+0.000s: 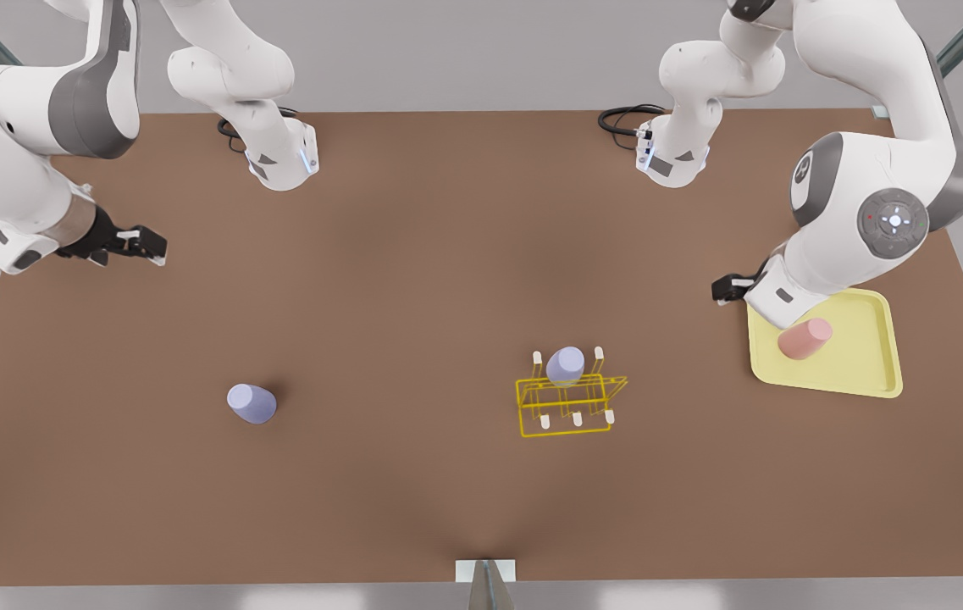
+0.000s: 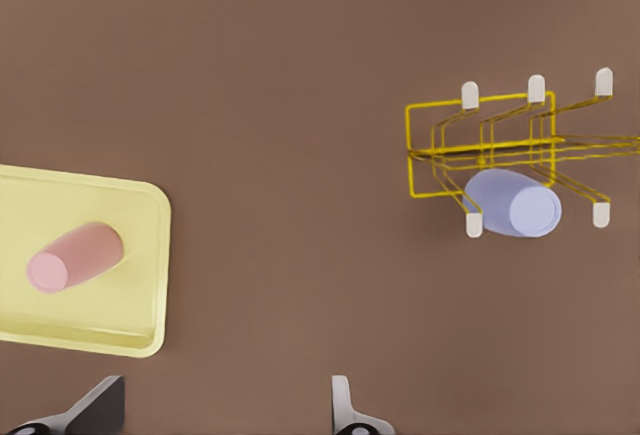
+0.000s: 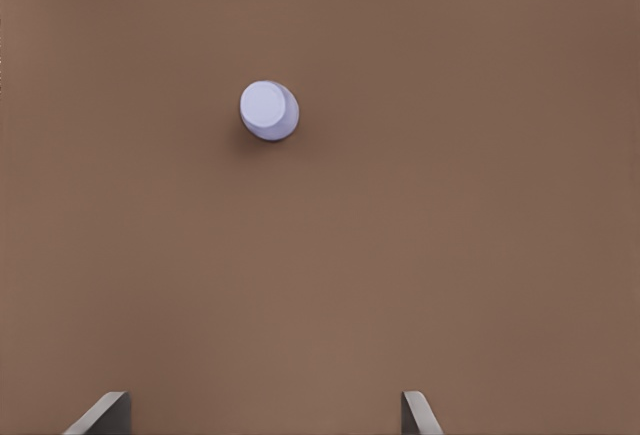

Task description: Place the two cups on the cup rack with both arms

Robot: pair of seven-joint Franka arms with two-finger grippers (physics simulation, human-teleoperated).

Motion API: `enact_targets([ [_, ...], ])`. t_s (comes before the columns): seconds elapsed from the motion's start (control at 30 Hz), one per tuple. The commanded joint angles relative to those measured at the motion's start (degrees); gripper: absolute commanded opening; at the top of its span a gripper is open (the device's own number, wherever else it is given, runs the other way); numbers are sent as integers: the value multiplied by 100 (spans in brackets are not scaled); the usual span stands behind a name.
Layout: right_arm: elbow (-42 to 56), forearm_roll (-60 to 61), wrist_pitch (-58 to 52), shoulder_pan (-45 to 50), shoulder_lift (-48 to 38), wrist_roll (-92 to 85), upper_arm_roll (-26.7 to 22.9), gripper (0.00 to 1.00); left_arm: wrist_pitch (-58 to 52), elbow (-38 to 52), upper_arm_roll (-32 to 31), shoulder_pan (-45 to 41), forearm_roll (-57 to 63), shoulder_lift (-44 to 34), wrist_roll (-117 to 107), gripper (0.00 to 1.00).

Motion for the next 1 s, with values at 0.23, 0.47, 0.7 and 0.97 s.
enact_targets([
  [0.23, 382, -228, 2182, 292, 2201, -207, 55, 100, 2945, -993, 1705, 914, -551, 741, 4186, 100],
  [0.47, -672, -201, 4740, 441, 2623, 127, 64, 100, 4668, -2778, 1757, 1169, -420, 521, 5610, 100],
  [0.7, -725, 607, 4855, 301, 3106, -514, 99, 100, 5126, -3507, 1854, 1266, -349, 460, 5558, 100],
  [0.97, -857, 687, 4829, 266, 3247, -655, 90, 100, 5266, -3665, 1872, 1398, -569, 767, 5558, 100],
])
